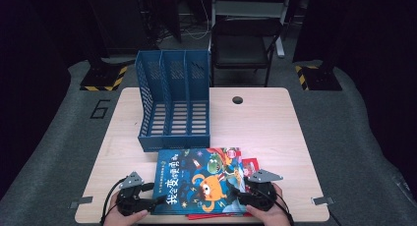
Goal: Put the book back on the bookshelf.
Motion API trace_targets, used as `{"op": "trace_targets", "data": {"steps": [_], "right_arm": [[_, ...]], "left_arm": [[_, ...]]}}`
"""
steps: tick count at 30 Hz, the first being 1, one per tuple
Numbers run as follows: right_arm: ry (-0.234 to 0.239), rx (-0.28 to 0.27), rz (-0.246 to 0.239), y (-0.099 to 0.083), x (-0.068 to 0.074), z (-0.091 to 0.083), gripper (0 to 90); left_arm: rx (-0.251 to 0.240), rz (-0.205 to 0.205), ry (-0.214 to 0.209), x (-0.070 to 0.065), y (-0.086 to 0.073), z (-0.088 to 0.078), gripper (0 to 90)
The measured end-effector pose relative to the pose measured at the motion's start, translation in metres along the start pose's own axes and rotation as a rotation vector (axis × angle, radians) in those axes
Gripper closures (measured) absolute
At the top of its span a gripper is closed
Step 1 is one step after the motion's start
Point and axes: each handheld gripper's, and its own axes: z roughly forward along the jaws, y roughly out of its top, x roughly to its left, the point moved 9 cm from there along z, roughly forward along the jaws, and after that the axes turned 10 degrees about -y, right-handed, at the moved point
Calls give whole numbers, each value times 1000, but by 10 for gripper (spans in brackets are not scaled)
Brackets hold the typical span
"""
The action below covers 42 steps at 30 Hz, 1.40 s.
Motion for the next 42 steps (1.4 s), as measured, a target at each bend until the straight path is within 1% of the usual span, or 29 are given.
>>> {"op": "trace_targets", "data": {"steps": [1, 2, 3, 4, 6, 11, 13, 14, 16, 18, 21, 22, 23, 25, 26, 28, 29, 32, 33, 34, 35, 36, 40, 42], "right_arm": [[-2, -4, 2, 0, 0, 0, 384], [-2, -3, 1, 0, 0, 0, 384], [-2, -3, 1, 0, 0, 0, 384], [-1, -2, 1, 0, 0, 0, 383], [0, -3, 0, 0, 0, 0, 381], [4, 3, -3, 0, 0, 0, 378], [6, 4, -4, -1, 1, -1, 375], [9, 5, -5, -1, 1, -1, 374], [10, 5, -12, -1, 1, -1, 374], [9, 7, -12, -2, 1, -2, 374], [15, 10, -14, -3, 2, -3, 372], [16, 11, -14, -3, 2, -4, 371], [16, 11, -14, -3, 2, -4, 371], [17, 12, -13, -3, 2, -4, 370], [17, 12, -14, -3, 2, -4, 368], [19, 12, -18, -4, 3, -4, 364], [19, 12, -18, -4, 3, -4, 364], [20, 12, -18, -4, 3, -4, 361], [18, 11, -19, -4, 3, -4, 357], [19, 13, -19, -4, 3, -4, 353], [17, 7, -11, -3, 4, -3, 347], [11, 4, -19, -3, 3, -3, 345], [16, 11, -23, -4, 4, -3, 343], [16, 10, -25, -4, 4, -3, 343]], "left_arm": [[-9, 1, 5, 0, 0, 1, 223], [2, 3, 2, -1, -1, 1, 197], [13, 4, -8, -1, -2, 1, 197], [10, -9, -7, -2, -3, 2, 188], [6, -21, -14, -2, -4, 2, 179], [6, -29, -25, -3, -5, 2, 180], [11, -40, -35, -5, -6, 2, 179], [10, -48, -49, -5, -7, 3, 179], [14, -54, -57, -7, -8, 3, 179], [13, -47, -57, -7, -8, 4, 179], [12, -49, -58, -7, -9, 4, 177], [3, -69, -64, -9, -9, 5, 173], [19, -57, -75, -9, -10, 4, 173], [11, -64, -78, -10, -10, 6, 159], [18, -56, -81, -10, -11, 7, 159], [13, -76, -87, -12, -11, 8, 151], [18, -64, -90, -11, -11, 8, 151], [18, -78, -99, -12, -12, 9, 151], [23, -98, -109, -14, -12, 9, 149], [17, -91, -103, -13, -11, 10, 146], [23, -81, -102, -12, -11, 10, 142], [23, -74, -100, -11, -11, 11, 141], [29, -76, -103, -12, -11, 11, 137], [33, -84, -106, -13, -11, 11, 134]]}}
